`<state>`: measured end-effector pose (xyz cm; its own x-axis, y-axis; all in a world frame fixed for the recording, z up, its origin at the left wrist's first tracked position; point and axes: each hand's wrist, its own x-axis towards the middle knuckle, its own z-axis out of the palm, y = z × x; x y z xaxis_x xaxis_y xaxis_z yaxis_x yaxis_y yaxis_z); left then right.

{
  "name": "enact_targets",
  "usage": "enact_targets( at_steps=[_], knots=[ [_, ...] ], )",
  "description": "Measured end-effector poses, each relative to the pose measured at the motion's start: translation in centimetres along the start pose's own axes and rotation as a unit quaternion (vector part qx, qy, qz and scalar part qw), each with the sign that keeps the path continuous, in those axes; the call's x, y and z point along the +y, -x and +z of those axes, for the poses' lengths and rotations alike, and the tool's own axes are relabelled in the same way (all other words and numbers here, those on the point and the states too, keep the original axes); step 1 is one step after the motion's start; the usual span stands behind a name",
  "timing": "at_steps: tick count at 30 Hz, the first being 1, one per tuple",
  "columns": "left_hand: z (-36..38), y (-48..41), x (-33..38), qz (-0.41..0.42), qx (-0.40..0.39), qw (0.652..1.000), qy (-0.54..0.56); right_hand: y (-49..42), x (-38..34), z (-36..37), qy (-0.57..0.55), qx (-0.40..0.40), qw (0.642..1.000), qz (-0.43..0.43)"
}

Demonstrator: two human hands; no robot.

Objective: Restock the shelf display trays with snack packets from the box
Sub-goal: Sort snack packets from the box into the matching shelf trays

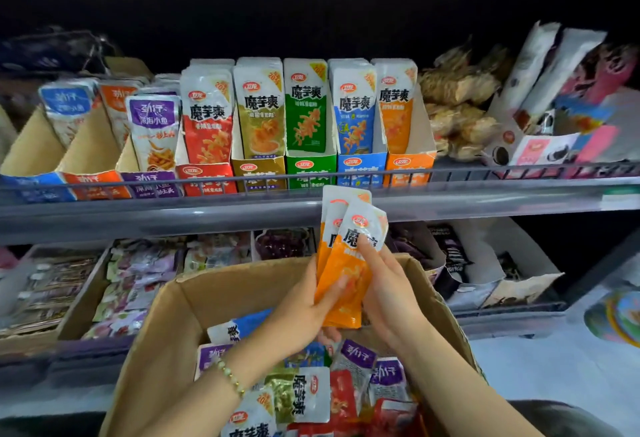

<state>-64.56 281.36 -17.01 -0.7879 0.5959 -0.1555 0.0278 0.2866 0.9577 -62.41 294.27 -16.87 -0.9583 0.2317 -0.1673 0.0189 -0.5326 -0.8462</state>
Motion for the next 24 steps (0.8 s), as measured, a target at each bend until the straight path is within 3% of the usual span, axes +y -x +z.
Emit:
enact_targets(
  at_steps=[5,10,14,18,24],
  knots=[
    [0.0,-0.5,0.5,0.075,0.029,0.997,-0.004,0.2,-1.2,-0.4,0.143,-0.016,0.987,-0.067],
    [0.2,-1.0,1.2,0.109,0.069,0.991,0.028,0.9,-1.6,-0.7,0.192,-0.068,0.976,-0.072],
    [-0.1,-0.9,1.6,0.106,0.020,0.994,-0.006,0.6,-3.1,-1.6,0.212,-0.055,0.966,-0.136],
    [-0.6,-0.6,2.6,0.071,-0.027,0.995,-0.071,1.0,-6.5,-3.0,0.249,-0.093,0.946,-0.186],
    [-1.8,-1.0,5.4,0.070,-0.092,0.971,-0.211,1.1,-11.4,-4.5,0.350,-0.123,0.925,-0.086]
  ],
)
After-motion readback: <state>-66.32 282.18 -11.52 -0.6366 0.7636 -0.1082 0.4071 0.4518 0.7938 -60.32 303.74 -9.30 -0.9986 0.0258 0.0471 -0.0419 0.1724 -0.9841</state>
